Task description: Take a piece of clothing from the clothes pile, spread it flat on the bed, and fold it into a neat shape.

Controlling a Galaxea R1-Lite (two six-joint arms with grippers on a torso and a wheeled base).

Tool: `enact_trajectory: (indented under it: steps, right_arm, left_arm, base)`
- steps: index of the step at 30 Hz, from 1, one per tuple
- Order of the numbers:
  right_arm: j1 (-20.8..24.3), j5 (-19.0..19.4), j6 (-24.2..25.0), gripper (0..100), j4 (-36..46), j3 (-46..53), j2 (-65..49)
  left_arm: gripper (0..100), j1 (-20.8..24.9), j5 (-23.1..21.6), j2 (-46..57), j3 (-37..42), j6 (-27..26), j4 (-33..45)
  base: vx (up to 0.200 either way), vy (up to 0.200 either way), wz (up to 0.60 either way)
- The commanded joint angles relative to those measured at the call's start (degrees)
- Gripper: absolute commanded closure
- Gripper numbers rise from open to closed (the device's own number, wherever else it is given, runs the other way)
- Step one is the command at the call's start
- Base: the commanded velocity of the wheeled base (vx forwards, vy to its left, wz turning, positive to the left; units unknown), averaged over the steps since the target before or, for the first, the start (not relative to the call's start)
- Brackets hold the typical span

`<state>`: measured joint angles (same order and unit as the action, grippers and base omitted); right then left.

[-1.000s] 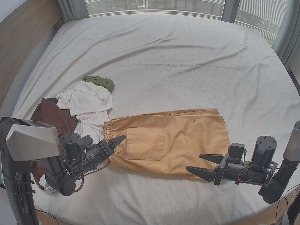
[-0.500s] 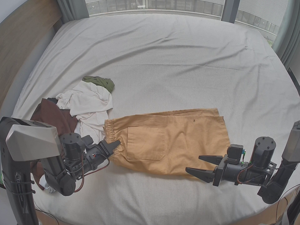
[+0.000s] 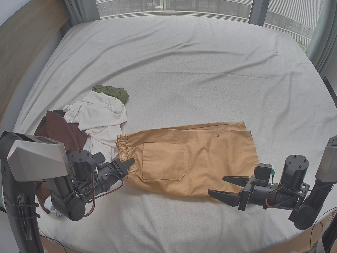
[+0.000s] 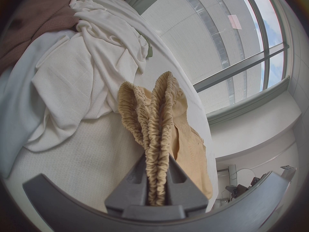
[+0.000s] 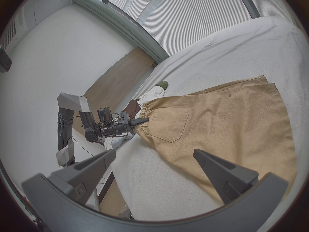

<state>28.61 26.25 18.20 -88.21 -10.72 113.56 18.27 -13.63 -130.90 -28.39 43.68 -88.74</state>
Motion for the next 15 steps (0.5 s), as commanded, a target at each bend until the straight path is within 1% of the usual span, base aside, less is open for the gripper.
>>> enact_trajectory:
  steps: [1,6,11,15]
  right_arm:
    - [0.22,0.03,-0.01,0,-0.03,-0.01,0.61]
    - [0.13,0.03,-0.01,0,-0.03,-0.01,0.61]
    - [0.13,0.03,-0.01,0,-0.03,-0.01,0.61]
    - [-0.05,0.03,-1.06,0,-0.03,0.08,0.7]
  left_arm:
    - [100,0.01,0.09,-0.05,0.18,-0.7,-0.03]
    - [100,-0.43,0.71,0.3,0.27,-0.88,-0.03]
    - [100,-0.61,0.8,0.47,0.62,-2.19,0.05]
    - [100,-1.49,0.71,0.65,1.76,-4.48,0.32]
  base:
    - [0.0,0.0,0.0]
    - [0.0,0.0,0.0]
    - [0.0,0.0,0.0]
    - [0.0,0.0,0.0]
